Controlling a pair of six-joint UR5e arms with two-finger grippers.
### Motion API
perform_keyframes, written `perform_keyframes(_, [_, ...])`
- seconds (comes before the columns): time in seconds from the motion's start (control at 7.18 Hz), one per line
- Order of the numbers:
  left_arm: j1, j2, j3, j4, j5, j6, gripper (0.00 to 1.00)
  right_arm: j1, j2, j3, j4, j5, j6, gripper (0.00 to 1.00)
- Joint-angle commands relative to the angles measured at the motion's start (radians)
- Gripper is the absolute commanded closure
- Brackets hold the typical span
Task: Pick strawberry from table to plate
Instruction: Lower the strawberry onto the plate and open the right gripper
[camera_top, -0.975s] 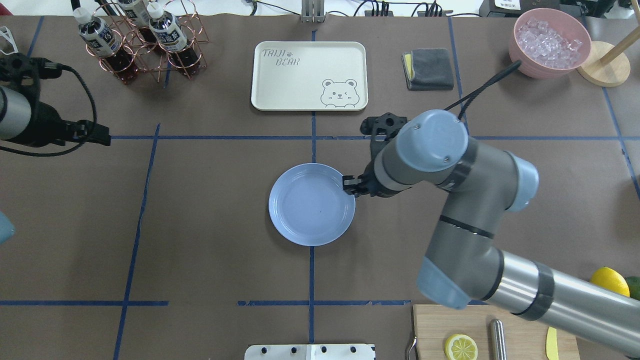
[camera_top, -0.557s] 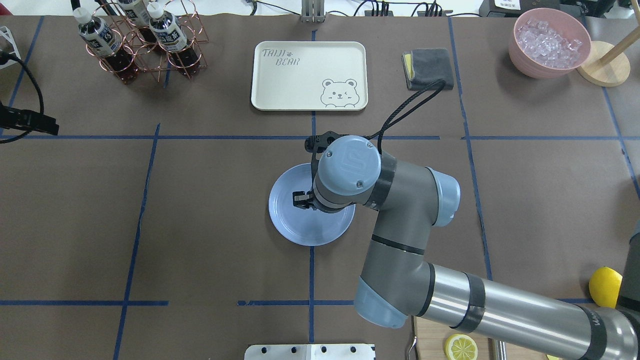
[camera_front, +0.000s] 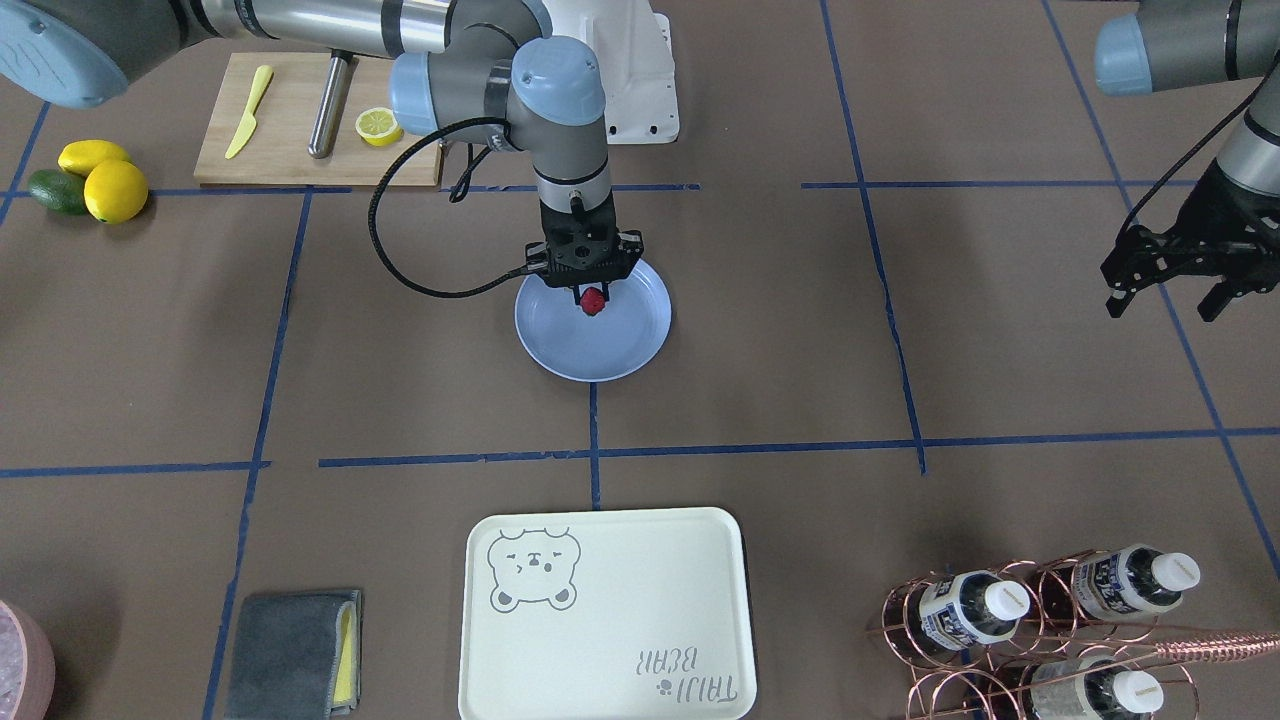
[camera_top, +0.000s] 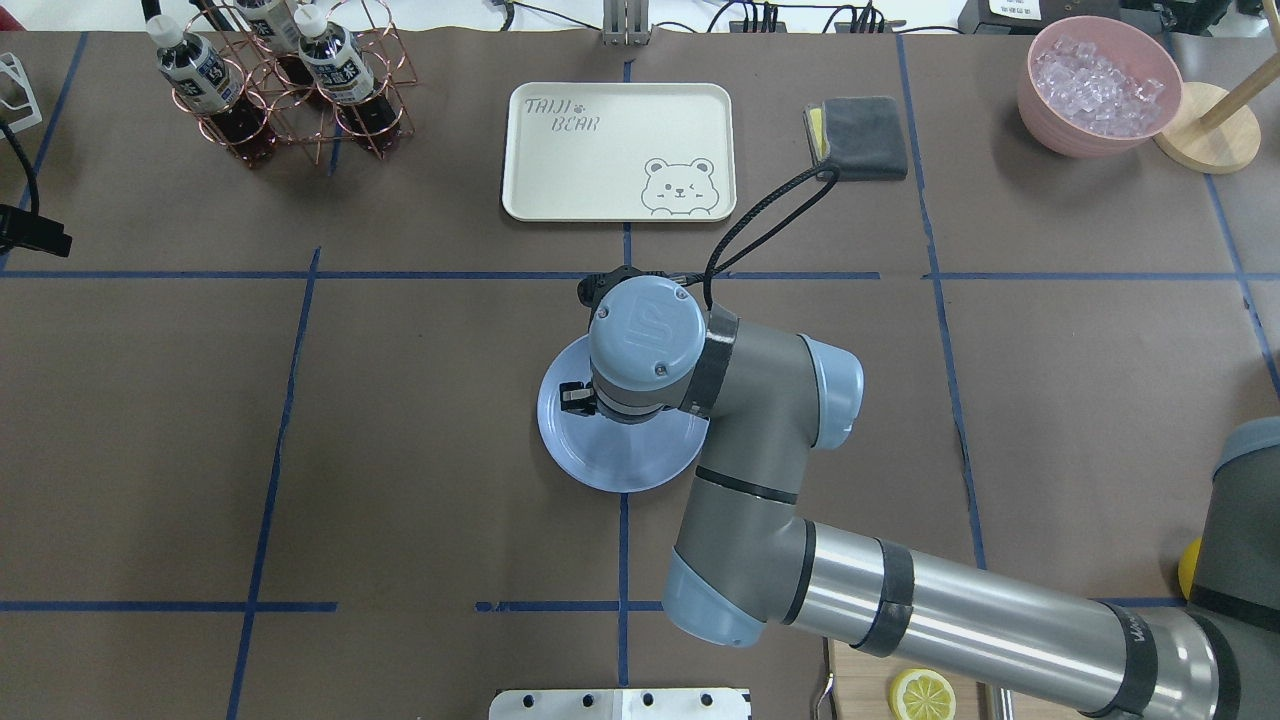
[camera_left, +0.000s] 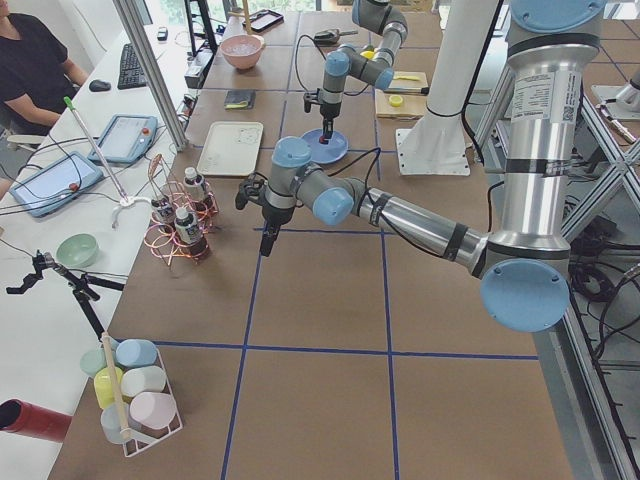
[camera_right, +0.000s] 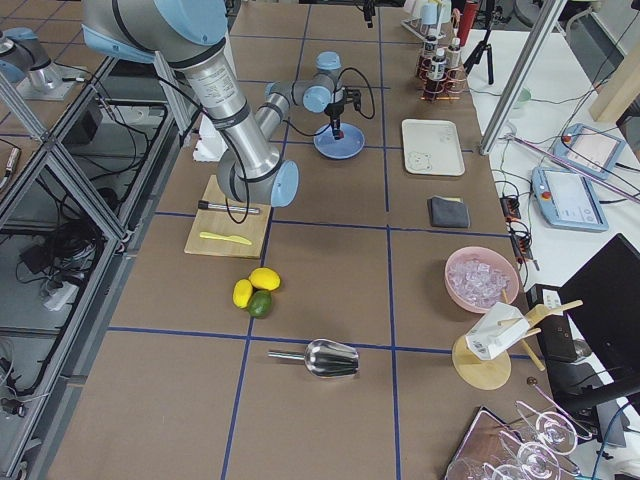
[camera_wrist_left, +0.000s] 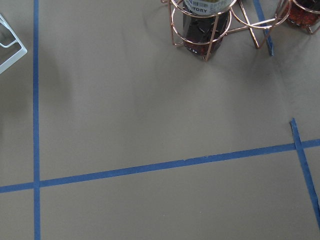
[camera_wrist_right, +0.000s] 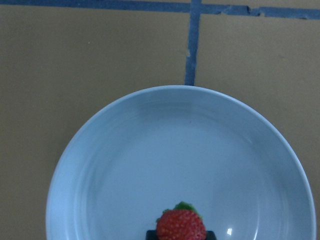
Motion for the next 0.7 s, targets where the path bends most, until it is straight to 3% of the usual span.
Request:
perform_keyframes(0.0, [-0.012,0.000,0.016,0.000,0.000,0.009,0.00,0.001,0.036,-0.045,0.004,-0.006,-0.006,1.00])
perform_keyframes(0.56, [-0.023,-0.001,0.024,0.000,-0.002,0.015,0.00,0.001,0.028,-0.061,0.002,-0.006,0.002,1.00])
